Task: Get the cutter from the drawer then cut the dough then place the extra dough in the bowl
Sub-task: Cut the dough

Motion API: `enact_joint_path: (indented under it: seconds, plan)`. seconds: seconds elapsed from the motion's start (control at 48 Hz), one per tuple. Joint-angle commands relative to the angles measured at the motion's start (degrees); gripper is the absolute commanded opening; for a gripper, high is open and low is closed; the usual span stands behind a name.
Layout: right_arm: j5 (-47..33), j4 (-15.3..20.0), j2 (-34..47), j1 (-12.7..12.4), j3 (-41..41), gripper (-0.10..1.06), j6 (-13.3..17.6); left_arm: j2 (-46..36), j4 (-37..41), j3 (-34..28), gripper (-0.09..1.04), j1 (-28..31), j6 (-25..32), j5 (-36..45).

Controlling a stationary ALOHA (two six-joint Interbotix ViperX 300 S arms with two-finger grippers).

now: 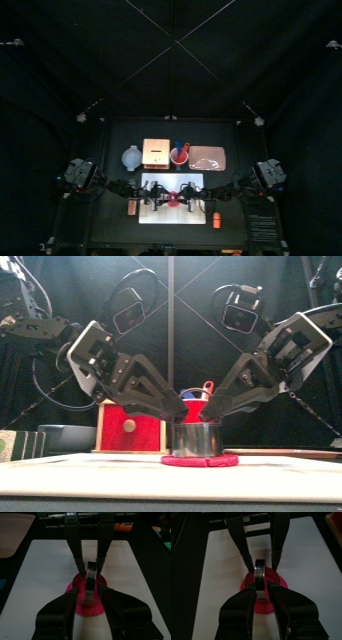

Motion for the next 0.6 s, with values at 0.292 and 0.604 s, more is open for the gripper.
enact_joint_path:
  seconds: [0.292,0.604]
  plan:
    - [3.6,0.09,0.09,-0.35,-1.23,0.61,0.0,0.26,0.09,-1.32,0.59,-0.88,0.09,0.26]
    - [4.75,0.09,-0.09,-0.44,-0.97,0.61,0.09,0.53,0.0,-1.05,0.57,-1.14,0.09,3.34]
